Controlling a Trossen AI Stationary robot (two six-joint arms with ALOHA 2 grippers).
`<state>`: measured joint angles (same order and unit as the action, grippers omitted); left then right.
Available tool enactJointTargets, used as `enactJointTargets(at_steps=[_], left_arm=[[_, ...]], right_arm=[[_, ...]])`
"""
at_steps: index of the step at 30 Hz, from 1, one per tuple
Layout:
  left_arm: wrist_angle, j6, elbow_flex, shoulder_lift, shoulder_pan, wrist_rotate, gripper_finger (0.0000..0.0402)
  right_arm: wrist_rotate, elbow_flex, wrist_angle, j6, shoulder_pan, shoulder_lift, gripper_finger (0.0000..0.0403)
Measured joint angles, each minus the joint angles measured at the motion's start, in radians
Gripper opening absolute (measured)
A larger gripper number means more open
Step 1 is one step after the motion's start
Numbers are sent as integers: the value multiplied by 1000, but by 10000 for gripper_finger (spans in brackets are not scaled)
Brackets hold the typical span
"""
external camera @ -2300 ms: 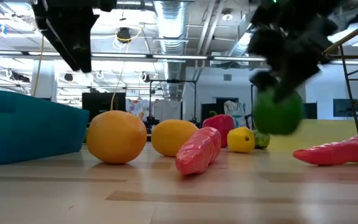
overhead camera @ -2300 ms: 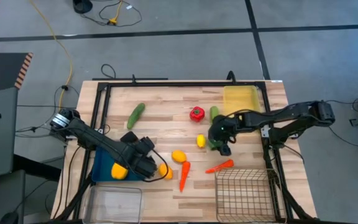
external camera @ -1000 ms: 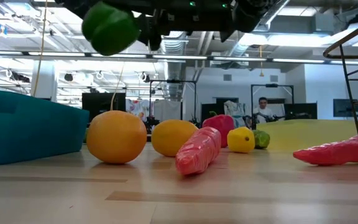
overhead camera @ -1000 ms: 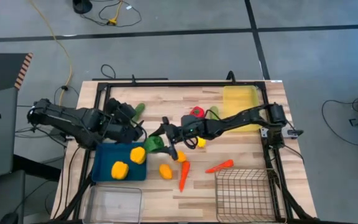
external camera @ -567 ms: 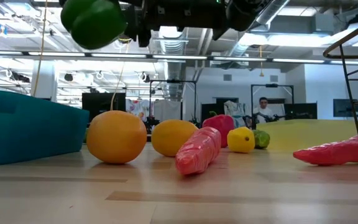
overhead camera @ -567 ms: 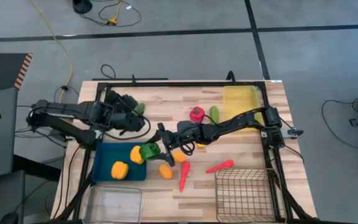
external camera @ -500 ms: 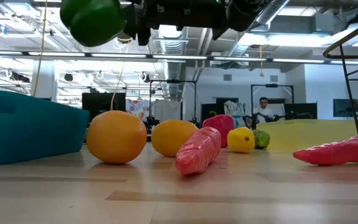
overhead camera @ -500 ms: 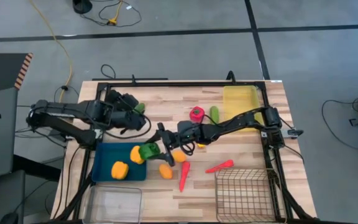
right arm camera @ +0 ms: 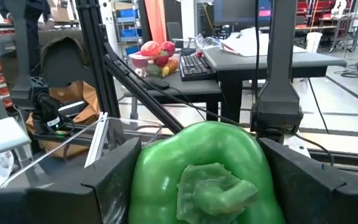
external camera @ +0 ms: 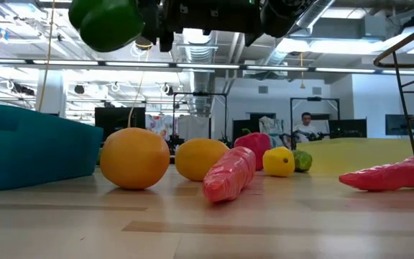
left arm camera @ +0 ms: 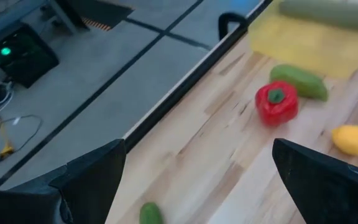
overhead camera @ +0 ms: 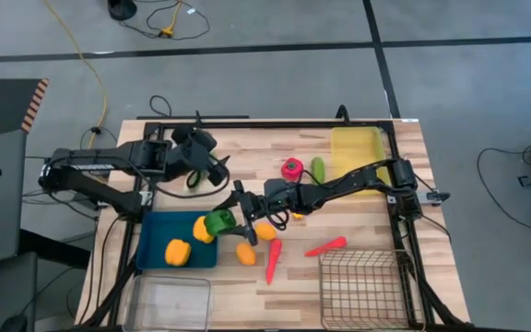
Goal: Sort produce into baskets
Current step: Put the green bell pepper into the blue bin
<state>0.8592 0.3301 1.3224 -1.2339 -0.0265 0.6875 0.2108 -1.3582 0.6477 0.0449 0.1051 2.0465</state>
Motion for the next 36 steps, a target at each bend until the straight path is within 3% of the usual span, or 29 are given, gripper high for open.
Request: enactJointTargets(at_steps=[7, 17, 26, 36], left_arm=[[-75, -64, 0, 0, -40, -54, 393], [-71, -117, 4, 0, -90, -45, 393], [-72, -195, 112, 0, -146, -48, 393], [-65, -196, 168, 0, -158, -114, 393]], right_arm=[[-7, -12, -16, 60, 0, 2, 332], [-3, -233, -231, 23, 2, 3, 333], [0, -243, -230, 8, 3, 8, 333], [0, -307, -120, 45, 5, 204, 333]])
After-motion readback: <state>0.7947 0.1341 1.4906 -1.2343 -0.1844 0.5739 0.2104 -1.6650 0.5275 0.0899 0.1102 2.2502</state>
